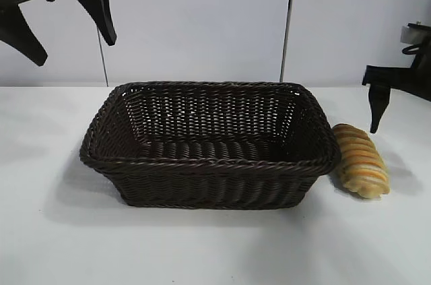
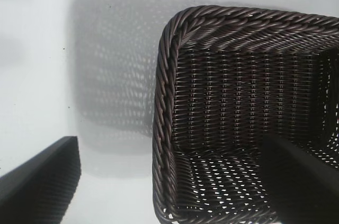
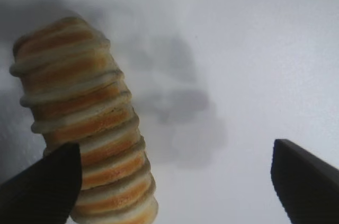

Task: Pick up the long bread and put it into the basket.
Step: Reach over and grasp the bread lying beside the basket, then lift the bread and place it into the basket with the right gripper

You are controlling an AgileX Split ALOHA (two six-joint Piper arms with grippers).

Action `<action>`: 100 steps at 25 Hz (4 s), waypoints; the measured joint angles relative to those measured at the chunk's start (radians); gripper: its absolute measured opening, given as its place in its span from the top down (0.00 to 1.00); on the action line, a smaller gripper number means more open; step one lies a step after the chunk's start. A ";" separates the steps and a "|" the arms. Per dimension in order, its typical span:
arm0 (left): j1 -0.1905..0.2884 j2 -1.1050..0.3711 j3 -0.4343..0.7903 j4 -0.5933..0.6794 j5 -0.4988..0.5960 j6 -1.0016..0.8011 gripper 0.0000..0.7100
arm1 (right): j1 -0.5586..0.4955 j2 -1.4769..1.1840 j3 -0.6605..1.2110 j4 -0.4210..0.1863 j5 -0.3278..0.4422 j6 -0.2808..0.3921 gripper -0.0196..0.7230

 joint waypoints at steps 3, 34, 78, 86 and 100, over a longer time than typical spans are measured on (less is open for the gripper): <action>0.000 0.000 0.000 0.000 0.000 0.000 0.07 | 0.000 0.005 0.000 0.020 -0.031 0.000 0.04; 0.000 0.000 0.000 0.000 0.000 0.000 0.07 | 0.009 0.107 -0.013 0.180 -0.069 -0.045 0.91; 0.000 0.000 0.000 0.000 -0.002 0.000 0.07 | 0.314 0.114 -0.519 0.465 0.256 -1.237 0.92; 0.000 0.000 0.000 0.000 -0.002 0.000 0.07 | 0.329 0.209 -0.519 0.466 0.254 -1.268 0.92; 0.000 0.000 0.000 0.000 -0.002 0.000 0.07 | 0.397 0.295 -0.519 0.407 0.247 -1.331 0.92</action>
